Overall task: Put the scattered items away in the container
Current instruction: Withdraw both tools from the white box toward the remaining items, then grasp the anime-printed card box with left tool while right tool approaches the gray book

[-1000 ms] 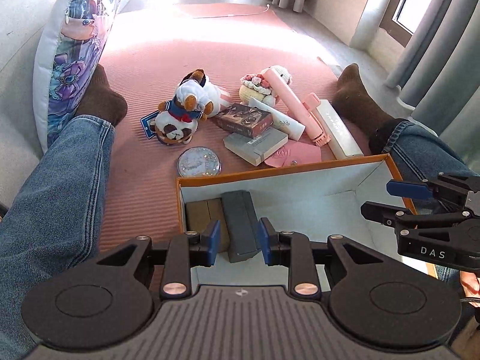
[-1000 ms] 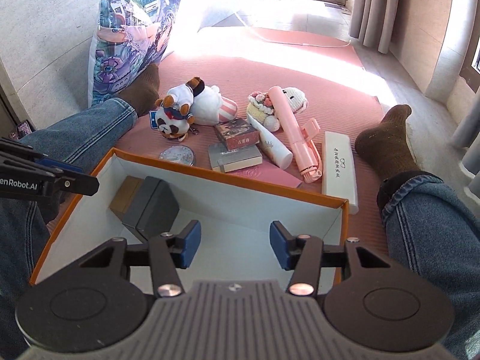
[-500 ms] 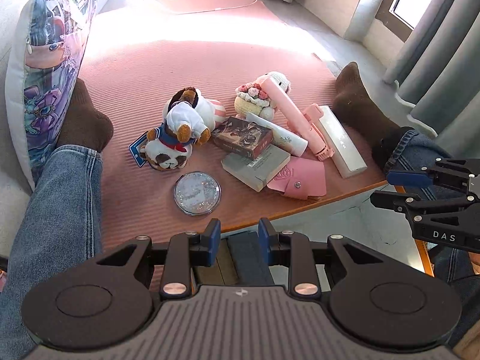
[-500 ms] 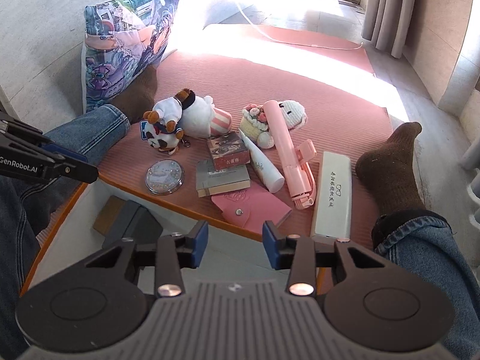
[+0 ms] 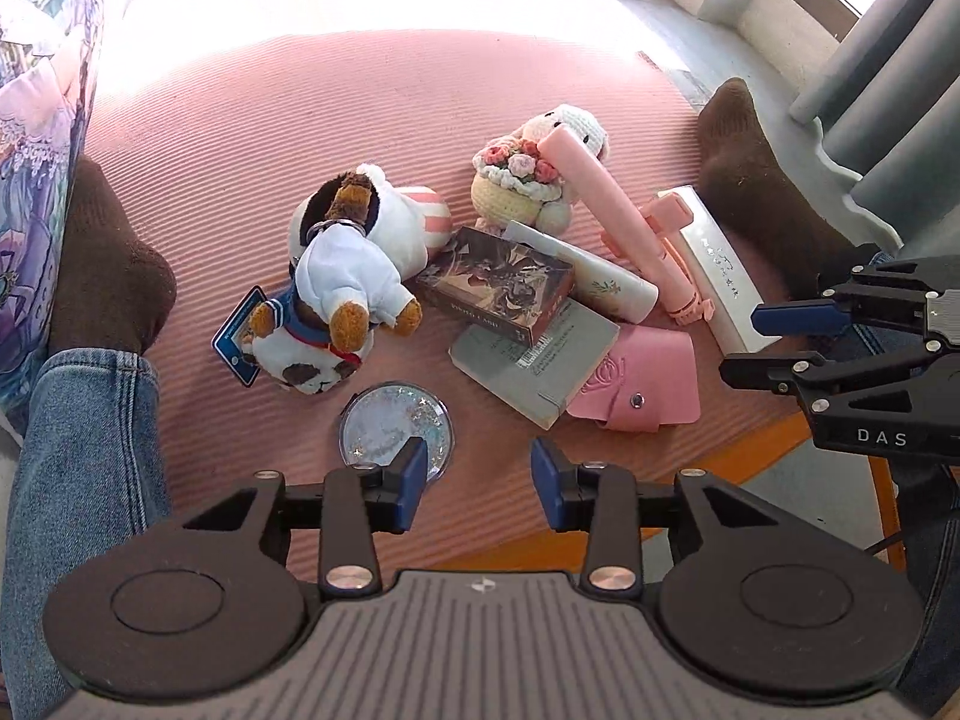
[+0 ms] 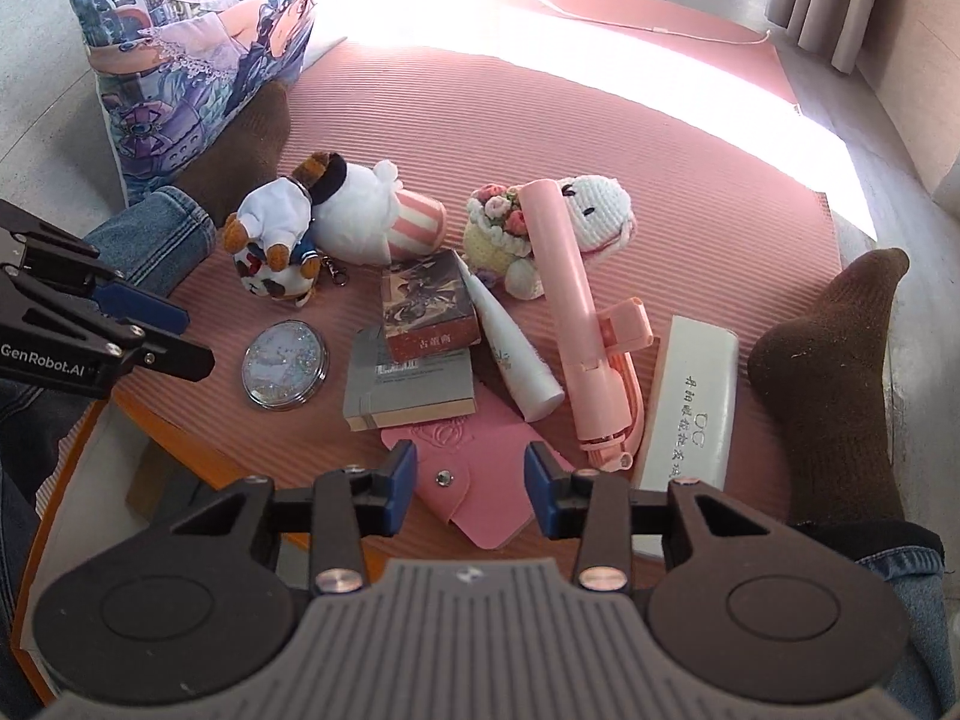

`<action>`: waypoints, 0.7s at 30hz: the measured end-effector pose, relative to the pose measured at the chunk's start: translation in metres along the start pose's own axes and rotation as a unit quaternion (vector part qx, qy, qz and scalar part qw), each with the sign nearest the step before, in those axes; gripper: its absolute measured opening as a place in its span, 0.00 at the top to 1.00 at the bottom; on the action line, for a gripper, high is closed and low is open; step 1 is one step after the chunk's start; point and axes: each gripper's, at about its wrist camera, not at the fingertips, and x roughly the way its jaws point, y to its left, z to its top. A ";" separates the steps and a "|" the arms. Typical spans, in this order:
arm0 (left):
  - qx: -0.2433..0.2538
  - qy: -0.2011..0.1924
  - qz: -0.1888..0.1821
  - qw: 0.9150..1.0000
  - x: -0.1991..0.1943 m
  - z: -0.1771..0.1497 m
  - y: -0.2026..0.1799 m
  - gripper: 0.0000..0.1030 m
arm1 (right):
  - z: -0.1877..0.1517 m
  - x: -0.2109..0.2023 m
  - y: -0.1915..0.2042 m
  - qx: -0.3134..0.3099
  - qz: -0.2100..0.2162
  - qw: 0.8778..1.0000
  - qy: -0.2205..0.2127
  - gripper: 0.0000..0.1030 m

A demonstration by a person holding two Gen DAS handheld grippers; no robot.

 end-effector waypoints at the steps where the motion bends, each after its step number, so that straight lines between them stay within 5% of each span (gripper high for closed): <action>1: -0.001 0.000 -0.004 1.000 0.005 0.004 0.000 0.50 | 0.003 0.006 -0.002 0.002 0.002 1.000 0.007 0.58; 13: 0.057 -0.007 -0.025 0.998 0.047 0.039 -0.016 0.48 | 0.028 0.071 -0.008 -0.022 0.033 0.997 0.067 0.58; 21: 0.093 -0.005 0.003 0.996 0.077 0.061 -0.021 0.49 | 0.041 0.096 -0.014 -0.021 0.063 0.995 0.078 0.61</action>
